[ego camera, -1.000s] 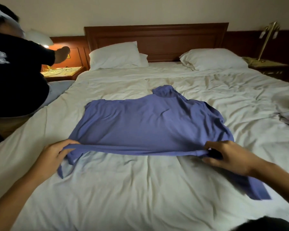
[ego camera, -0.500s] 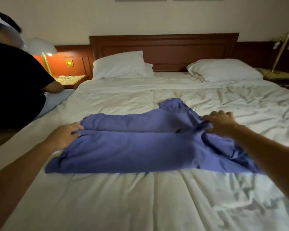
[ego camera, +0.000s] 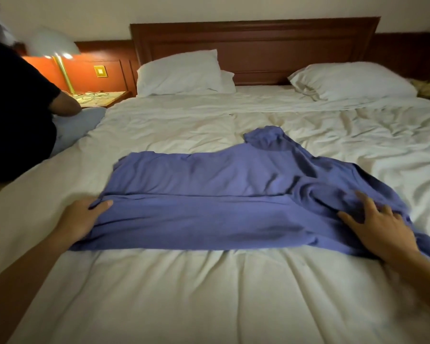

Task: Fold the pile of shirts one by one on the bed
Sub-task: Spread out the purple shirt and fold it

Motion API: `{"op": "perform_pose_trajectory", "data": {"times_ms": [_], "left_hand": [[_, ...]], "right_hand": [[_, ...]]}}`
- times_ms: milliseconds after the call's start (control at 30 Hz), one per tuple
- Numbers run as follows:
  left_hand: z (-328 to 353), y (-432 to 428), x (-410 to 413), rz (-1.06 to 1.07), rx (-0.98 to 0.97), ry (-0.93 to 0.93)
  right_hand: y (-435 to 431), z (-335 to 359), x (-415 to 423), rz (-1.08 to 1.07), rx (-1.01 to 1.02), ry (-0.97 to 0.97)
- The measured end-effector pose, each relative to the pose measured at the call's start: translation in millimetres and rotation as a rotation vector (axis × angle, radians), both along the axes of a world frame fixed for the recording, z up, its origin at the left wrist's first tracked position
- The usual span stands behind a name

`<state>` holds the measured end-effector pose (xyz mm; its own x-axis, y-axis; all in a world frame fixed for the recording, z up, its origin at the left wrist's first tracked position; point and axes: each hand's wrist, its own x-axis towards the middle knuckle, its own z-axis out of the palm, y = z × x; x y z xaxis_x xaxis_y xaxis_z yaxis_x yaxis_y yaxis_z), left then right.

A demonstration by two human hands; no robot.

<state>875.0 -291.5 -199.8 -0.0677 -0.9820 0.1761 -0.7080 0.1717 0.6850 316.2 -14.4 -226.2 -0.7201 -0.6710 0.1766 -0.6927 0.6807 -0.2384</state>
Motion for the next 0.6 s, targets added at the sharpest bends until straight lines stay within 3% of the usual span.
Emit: {"op": "perform_pose_trajectory", "data": {"times_ms": [167,300,367,500,600], "left_hand": [[6,3,2,0.067,0.005,0.1],[6,7,4,0.161,0.039,0.052],[11,14,3,0.143,0.028,-0.015],[18,49,12,-0.335,-0.235,-0.238],[21,70,24,-0.616,-0.137,-0.428]], "right_hand": [[8,12,-1,0.021,0.136,0.058],[7,27,-2,-0.002,-0.002,-0.01],[12,29,0,0.073,-0.061,0.083],[39,30,15,0.498,-0.152,0.265],[63,28,20,0.711,-0.007,0.134]]}}
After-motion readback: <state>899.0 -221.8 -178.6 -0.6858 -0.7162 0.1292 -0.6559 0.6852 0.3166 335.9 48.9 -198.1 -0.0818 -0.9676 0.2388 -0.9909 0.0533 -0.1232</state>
